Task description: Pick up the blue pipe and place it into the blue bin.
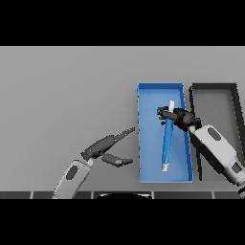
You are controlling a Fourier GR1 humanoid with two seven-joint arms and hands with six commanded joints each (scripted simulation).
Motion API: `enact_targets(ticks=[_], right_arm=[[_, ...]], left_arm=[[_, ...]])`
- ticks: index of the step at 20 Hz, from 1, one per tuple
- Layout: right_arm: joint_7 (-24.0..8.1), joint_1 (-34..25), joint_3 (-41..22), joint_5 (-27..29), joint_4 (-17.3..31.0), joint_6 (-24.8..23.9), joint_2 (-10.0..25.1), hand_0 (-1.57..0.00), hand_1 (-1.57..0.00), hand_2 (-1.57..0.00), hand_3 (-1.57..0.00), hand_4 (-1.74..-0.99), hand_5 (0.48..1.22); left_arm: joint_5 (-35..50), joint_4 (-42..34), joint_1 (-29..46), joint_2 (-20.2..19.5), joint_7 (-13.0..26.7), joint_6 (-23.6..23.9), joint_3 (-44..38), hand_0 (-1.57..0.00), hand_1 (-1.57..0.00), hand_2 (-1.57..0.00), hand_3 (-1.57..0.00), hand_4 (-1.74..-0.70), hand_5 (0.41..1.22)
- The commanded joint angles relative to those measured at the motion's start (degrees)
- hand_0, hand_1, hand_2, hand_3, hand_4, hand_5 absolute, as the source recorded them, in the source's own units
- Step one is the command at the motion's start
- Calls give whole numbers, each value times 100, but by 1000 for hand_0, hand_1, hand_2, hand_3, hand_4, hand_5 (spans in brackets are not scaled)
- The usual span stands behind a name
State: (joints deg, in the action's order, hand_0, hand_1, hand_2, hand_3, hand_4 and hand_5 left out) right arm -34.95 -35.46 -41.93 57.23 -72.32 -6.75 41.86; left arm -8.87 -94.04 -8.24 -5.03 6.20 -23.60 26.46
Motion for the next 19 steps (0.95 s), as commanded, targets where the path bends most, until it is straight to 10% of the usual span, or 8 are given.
enact_targets(ticks=[1,8,19], right_arm=[[0,-30,-72,-105,-5,22,17,-218,-195,-186,-150,-1165,924],[360,-152,-445,-893,332,75,-58,-45,-40,-38,-31,-1124,717],[580,-187,-352,-783,479,326,-127,-9,-8,-7,-6,-1129,677]], left_arm=[[-19,13,-21,25,20,16,11,1,1,1,1,-895,453],[42,8,0,66,-14,3,12,1,1,1,1,-912,458],[-20,264,-146,175,-35,45,-5,1,1,1,1,-920,468]])
